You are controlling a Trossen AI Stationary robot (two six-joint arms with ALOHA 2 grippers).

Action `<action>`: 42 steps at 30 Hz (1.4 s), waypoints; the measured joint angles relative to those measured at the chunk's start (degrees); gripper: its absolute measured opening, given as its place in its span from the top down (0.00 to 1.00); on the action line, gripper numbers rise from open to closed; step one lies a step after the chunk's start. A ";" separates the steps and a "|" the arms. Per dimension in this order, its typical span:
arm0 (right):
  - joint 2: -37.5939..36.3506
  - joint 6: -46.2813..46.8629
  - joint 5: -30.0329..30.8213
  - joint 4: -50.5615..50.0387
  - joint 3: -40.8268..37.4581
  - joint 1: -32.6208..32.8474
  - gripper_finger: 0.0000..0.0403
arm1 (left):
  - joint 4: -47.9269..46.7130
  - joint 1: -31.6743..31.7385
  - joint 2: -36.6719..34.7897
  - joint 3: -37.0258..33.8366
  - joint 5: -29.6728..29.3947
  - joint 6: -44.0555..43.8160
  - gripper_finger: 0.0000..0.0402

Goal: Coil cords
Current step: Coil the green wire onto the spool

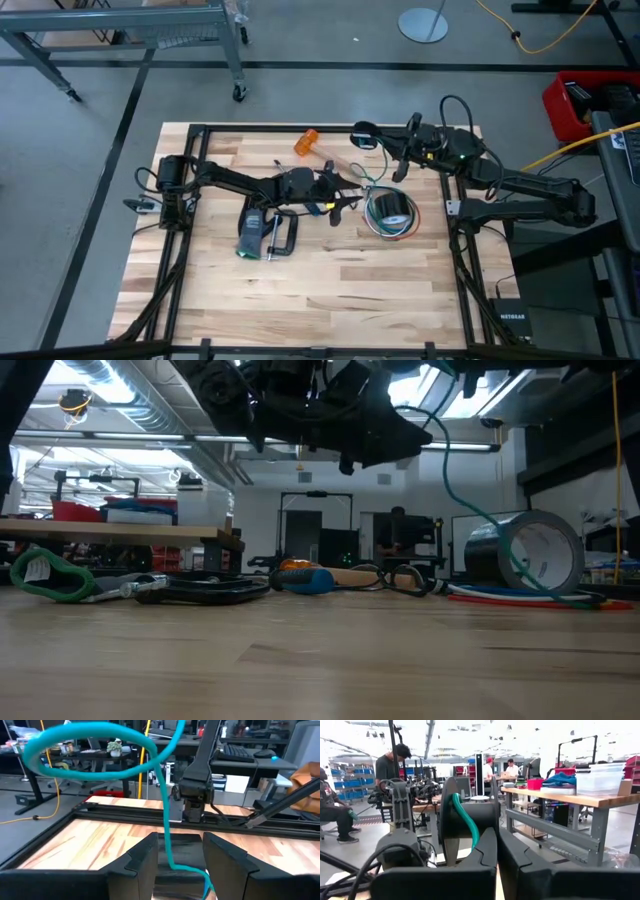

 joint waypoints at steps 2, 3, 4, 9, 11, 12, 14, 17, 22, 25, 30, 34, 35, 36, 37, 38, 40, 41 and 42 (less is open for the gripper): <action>0.01 0.00 -0.01 0.93 0.00 0.00 1.00 | 0.16 0.04 0.00 0.00 -0.05 0.01 0.63; 0.01 -0.01 -0.03 1.68 0.00 0.00 1.00 | 0.40 0.06 0.00 0.00 -0.07 0.03 0.63; 0.01 0.00 -0.18 2.47 0.00 0.00 1.00 | 0.84 0.07 0.00 0.00 -0.07 0.03 0.63; 0.01 0.00 -0.48 5.39 0.00 0.00 1.00 | 1.91 0.17 -0.07 0.00 -0.09 0.02 0.63; -0.01 0.00 -0.48 6.34 0.02 0.00 1.00 | 1.73 0.15 -0.07 0.00 -0.07 0.03 0.63; -0.01 0.00 -0.48 6.58 0.04 0.00 1.00 | 1.76 0.15 -0.07 0.00 -0.07 0.02 0.63; 0.02 0.00 -0.48 6.82 0.04 0.00 1.00 | 1.97 0.17 -0.07 0.00 -0.09 0.02 0.63; 1.14 0.01 -1.04 9.36 0.09 0.04 1.00 | 2.17 0.17 -0.07 0.00 -0.09 -0.09 0.63; 4.68 0.00 -1.99 12.84 0.24 0.04 1.00 | 2.29 0.09 -0.07 0.00 -0.09 -0.16 0.63; 6.58 0.02 -1.97 12.99 1.31 0.04 1.00 | 2.38 0.07 -0.07 0.00 -0.09 -0.18 0.63; 9.31 0.00 -2.07 13.26 3.64 0.04 1.00 | 2.34 0.09 -0.07 0.00 -0.09 -0.17 0.63; 11.30 0.01 -3.35 14.80 5.04 0.02 1.00 | 2.29 0.09 -0.07 0.00 -0.09 -0.16 0.63; 11.78 0.02 -3.96 15.14 5.39 0.02 1.00 | 2.31 0.09 -0.07 0.00 -0.09 -0.16 0.63; 12.17 0.02 -4.28 15.32 5.77 0.02 1.00 | 2.33 0.09 -0.07 0.00 -0.09 -0.14 0.63; 12.56 0.00 -4.49 15.30 6.10 0.02 1.00 | 2.30 0.10 -0.07 0.00 -0.09 0.03 0.63; 12.90 0.00 -4.58 15.38 6.46 0.02 1.00 | 2.17 0.11 -0.07 0.00 -0.10 0.18 0.64; 13.18 -0.06 -4.89 15.41 6.75 0.02 1.00 | 1.77 0.09 -0.07 0.00 -0.11 0.26 0.66; 13.19 -0.17 -4.92 15.38 6.75 0.02 1.00 | 1.44 0.09 -0.07 0.00 -0.11 0.27 0.68; 13.19 -0.42 -4.92 15.31 6.76 0.00 1.00 | 1.10 0.09 -0.07 0.00 -0.11 0.26 0.71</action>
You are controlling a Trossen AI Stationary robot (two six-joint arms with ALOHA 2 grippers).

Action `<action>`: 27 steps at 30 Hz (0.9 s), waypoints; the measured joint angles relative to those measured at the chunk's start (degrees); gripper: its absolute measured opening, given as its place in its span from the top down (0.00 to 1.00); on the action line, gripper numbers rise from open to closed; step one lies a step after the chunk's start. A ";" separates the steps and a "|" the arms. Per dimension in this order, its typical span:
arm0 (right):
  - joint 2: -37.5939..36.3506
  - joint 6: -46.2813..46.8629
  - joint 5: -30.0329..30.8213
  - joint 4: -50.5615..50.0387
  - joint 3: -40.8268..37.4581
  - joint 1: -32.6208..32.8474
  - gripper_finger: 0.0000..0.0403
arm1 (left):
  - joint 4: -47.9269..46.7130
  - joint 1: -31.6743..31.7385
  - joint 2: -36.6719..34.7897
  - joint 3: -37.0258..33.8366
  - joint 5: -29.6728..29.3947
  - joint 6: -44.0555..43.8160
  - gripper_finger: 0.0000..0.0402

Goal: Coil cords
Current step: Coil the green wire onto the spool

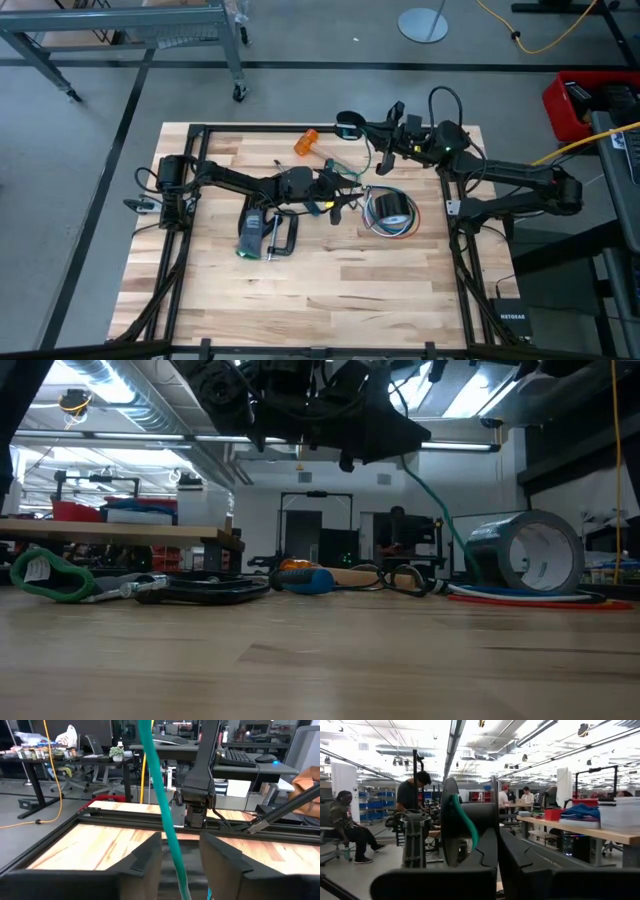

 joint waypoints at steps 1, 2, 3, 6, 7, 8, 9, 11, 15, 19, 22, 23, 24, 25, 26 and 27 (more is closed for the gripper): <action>-0.11 -0.73 0.00 -0.38 0.02 0.00 1.00 | -0.14 0.01 0.00 0.00 0.00 0.00 0.74; -0.33 -1.36 0.02 -0.97 0.02 -0.02 1.00 | -0.61 0.00 0.00 0.00 0.00 0.00 0.78; -0.68 -2.08 0.16 -1.61 0.02 -0.02 1.00 | -1.35 0.02 0.00 0.00 -0.02 -0.02 0.82; -2.18 -4.17 2.13 -3.52 0.04 -0.02 1.00 | -3.18 0.00 -0.02 0.00 -0.40 -1.40 0.96; -2.85 -4.96 2.93 -4.43 0.04 -0.02 1.00 | -3.32 0.00 -0.02 0.00 -0.62 -2.38 0.98; -3.55 -5.83 3.94 -5.38 0.04 -0.02 1.00 | -3.77 0.01 -0.03 0.00 -0.69 -2.88 0.98; -4.33 -6.83 4.85 -6.35 0.04 -0.02 1.00 | -4.42 0.02 -0.09 0.00 -0.84 -3.08 0.98; -6.15 -8.68 6.98 -8.56 0.04 -0.02 1.00 | -5.50 0.02 -0.09 0.00 -0.87 -3.11 0.99; -10.34 -12.28 12.19 -13.62 0.04 -0.02 1.00 | -7.19 0.02 -0.09 0.02 -0.92 -3.26 1.00; -14.79 -15.27 17.81 -19.39 0.04 -0.02 1.00 | -8.67 0.02 -0.10 0.02 -1.44 -3.44 1.00; -17.49 -16.79 21.73 -22.79 0.04 -0.02 1.00 | -9.87 0.02 -0.11 0.02 -1.51 -4.25 1.00; -18.46 -17.45 22.68 -24.18 0.04 -0.02 1.00 | -10.63 0.02 -0.09 0.02 -1.52 -4.82 1.00; -19.39 -17.78 23.85 -25.28 0.02 -0.02 1.00 | -11.51 0.02 -0.09 0.02 -1.52 -5.54 1.00; -20.33 -18.03 24.97 -25.83 0.02 -0.02 1.00 | -12.51 0.02 -0.09 0.02 -1.52 -5.86 1.00; -21.30 -18.45 25.95 -26.60 0.02 -0.02 1.00 | -13.52 0.02 -0.09 0.02 -1.55 -6.20 1.00; -22.23 -19.09 27.10 -27.33 0.02 -0.02 1.00 | -14.56 0.02 -0.09 0.02 -1.55 -6.78 1.00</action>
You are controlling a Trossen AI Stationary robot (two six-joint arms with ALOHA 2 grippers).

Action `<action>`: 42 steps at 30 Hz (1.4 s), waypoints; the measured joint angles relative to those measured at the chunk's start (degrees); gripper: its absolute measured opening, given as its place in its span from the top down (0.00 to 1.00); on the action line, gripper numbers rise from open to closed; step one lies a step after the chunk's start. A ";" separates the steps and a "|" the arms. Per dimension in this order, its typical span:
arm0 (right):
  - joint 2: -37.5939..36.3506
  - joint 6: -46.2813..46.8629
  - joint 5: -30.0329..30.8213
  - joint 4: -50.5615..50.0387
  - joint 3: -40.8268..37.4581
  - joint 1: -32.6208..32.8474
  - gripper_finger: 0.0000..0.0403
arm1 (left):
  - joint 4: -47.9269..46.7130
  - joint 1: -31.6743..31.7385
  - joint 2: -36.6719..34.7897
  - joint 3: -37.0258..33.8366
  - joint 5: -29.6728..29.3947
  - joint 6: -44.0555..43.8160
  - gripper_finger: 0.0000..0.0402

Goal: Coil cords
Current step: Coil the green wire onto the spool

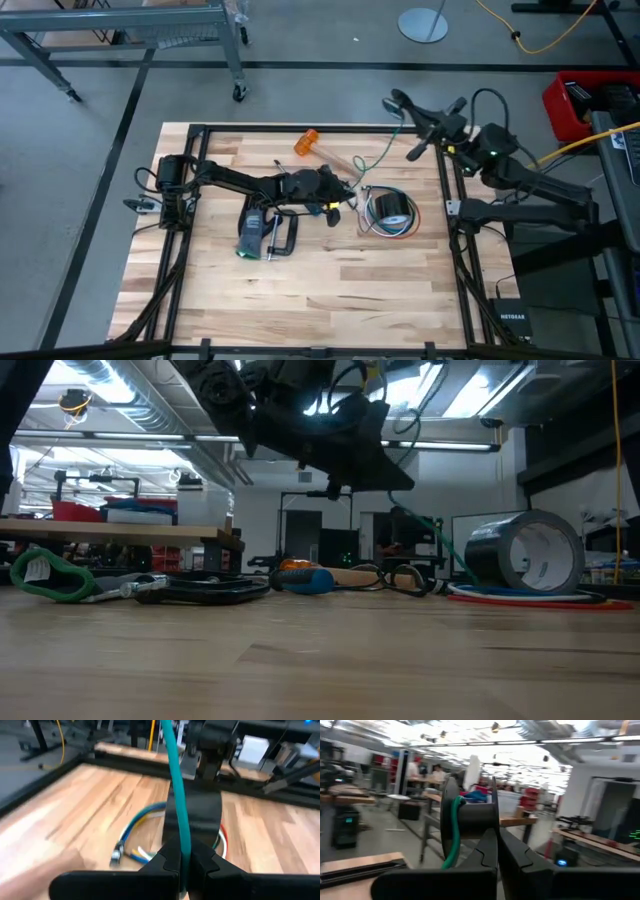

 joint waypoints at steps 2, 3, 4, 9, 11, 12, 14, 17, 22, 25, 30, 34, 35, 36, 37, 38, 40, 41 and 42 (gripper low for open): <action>-1.83 -0.75 1.88 -1.24 0.00 0.00 1.00 | -1.77 -0.09 0.00 0.00 0.02 -1.87 1.00; -2.63 -1.53 2.57 -1.59 0.00 0.00 1.00 | -2.72 -0.18 -0.01 0.00 0.02 -2.81 1.00; -3.45 -1.93 3.12 -1.87 0.00 0.00 1.00 | -3.64 -0.31 0.00 0.00 0.05 -3.76 1.00; -7.59 -4.36 6.40 -2.74 0.00 0.00 1.00 | -10.31 -1.38 0.00 -0.01 1.18 -7.57 1.00; -9.23 -4.70 6.51 -3.34 0.00 0.00 1.00 | -13.13 -1.89 0.00 -0.02 1.22 -8.64 1.00; -9.92 -4.71 6.49 -3.54 0.00 0.00 1.00 | -14.20 -2.20 -0.02 -0.02 1.22 -9.50 1.00; -11.12 -4.71 6.43 -4.11 0.00 0.02 1.00 | -15.57 -2.68 0.00 -0.02 1.25 -10.62 1.00; -12.43 -4.69 6.38 -5.46 0.00 0.02 1.00 | -16.50 -3.02 0.00 -0.02 1.27 -11.25 1.00; -12.92 -4.21 6.34 -6.63 0.00 0.02 1.00 | -15.43 -2.79 0.00 -0.02 1.10 -13.00 0.99; -12.76 -4.18 6.36 -6.72 0.00 0.02 1.00 | -15.12 -2.47 0.00 -0.02 0.86 -14.09 0.96; -13.28 -4.65 7.15 -7.59 0.00 0.02 1.00 | -15.31 -2.49 0.00 -0.02 -0.06 -13.17 0.84; -14.14 -4.65 7.45 -8.28 0.00 0.02 1.00 | -15.46 -2.56 0.00 -0.02 -0.31 -12.36 0.72; -14.18 -4.64 7.45 -8.39 0.00 0.02 1.00 | -15.23 -2.55 0.00 -0.02 -0.33 -11.75 0.69; -14.22 -4.64 7.43 -8.60 0.00 0.02 1.00 | -14.91 -2.54 0.00 -0.02 -0.33 -10.98 0.67; -14.29 -4.65 7.41 -9.08 0.00 0.02 1.00 | -14.77 -2.54 0.00 -0.02 -0.37 -10.70 0.65; -14.38 -4.65 7.41 -9.78 0.00 0.02 1.00 | -14.71 -2.54 0.00 -0.02 -0.37 -10.31 0.63; -14.44 -4.54 7.42 -11.02 0.00 0.02 1.00 | -14.36 -2.54 0.00 -0.02 -0.37 -9.89 0.61; -14.46 -4.47 7.41 -11.83 0.00 0.02 1.00 | -14.27 -2.54 0.00 -0.02 -0.37 -9.78 0.60; -14.46 -4.47 7.41 -12.85 0.00 0.02 1.00 | -14.21 -2.54 0.00 -0.02 -0.37 -9.62 0.60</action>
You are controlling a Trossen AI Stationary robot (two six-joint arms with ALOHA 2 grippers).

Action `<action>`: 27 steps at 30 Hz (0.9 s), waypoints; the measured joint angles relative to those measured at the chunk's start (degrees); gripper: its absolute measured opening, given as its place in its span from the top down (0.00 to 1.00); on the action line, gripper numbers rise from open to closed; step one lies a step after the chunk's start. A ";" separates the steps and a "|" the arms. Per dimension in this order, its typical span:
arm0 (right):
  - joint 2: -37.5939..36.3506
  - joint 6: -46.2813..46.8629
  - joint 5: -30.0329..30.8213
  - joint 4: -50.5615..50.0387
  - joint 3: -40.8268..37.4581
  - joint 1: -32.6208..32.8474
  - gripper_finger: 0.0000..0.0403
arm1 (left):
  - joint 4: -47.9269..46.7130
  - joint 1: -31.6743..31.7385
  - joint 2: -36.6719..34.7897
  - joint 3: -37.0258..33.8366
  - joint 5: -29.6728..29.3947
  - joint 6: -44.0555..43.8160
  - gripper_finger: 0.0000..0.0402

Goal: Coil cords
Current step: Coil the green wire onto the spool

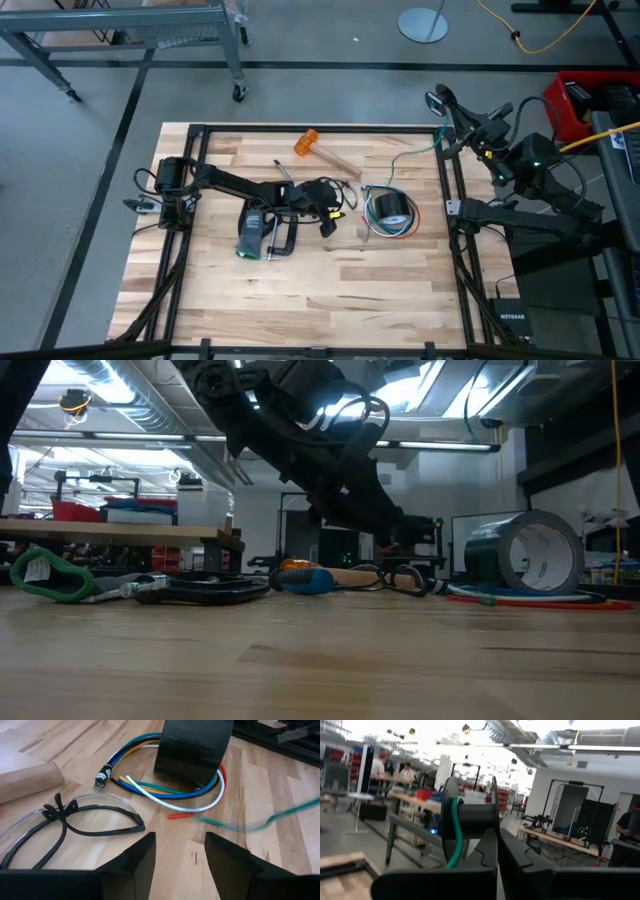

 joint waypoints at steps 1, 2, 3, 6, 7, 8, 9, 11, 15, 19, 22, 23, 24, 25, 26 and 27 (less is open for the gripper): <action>0.01 0.00 0.00 -1.16 0.00 0.00 1.00 | -0.02 0.01 0.00 0.00 0.00 0.30 0.59; 0.05 0.01 -0.03 -2.27 0.00 0.00 1.00 | -0.03 0.03 0.00 0.00 -0.01 0.76 0.59; 0.09 0.00 -0.21 -3.22 0.00 0.00 1.00 | -0.09 0.08 0.00 0.00 -0.03 1.40 0.59; 0.07 1.61 -1.60 -6.04 0.00 0.00 1.00 | -0.25 0.55 0.00 0.00 -1.49 1.64 0.59; 0.07 2.65 -2.47 -6.84 0.00 0.00 1.00 | -0.20 0.84 0.00 0.00 -2.36 1.48 0.59; 0.07 3.64 -3.61 -7.85 0.00 0.00 1.00 | -0.04 1.13 0.00 -0.01 -3.27 1.26 0.59; 0.07 4.84 -5.03 -8.64 0.00 0.00 1.00 | 0.58 1.47 0.01 -0.02 -3.93 1.13 0.59; 0.18 6.63 -8.18 -9.59 0.00 0.00 1.00 | 3.72 2.12 0.09 -0.03 -4.51 1.07 0.59; 0.98 7.93 -12.70 -10.10 0.00 0.00 1.00 | 16.69 2.99 0.11 -0.04 -4.48 1.50 0.59; 2.35 8.04 -14.70 -9.75 0.00 0.00 1.00 | 29.79 3.29 0.11 -0.04 -3.70 5.63 0.59; 3.47 8.04 -16.05 -8.92 0.00 0.00 1.00 | 34.02 3.60 0.11 -0.02 -2.19 9.40 0.59; 3.96 8.07 -16.81 -8.06 0.00 0.00 1.00 | 34.39 3.79 0.11 -0.02 -1.18 10.08 0.59; 4.51 8.30 -17.96 -7.15 0.00 0.00 1.00 | 34.47 3.89 0.11 -0.02 0.13 10.54 0.59; 5.09 8.85 -19.21 -6.38 0.00 0.00 1.00 | 34.50 3.91 0.11 -0.02 1.39 10.65 0.59; 5.68 9.22 -20.47 -5.45 0.00 0.00 1.00 | 34.46 3.93 0.11 -0.02 2.44 10.65 0.59; 6.38 9.37 -21.56 -4.43 0.00 0.00 1.00 | 34.43 3.93 0.11 -0.02 3.23 10.65 0.59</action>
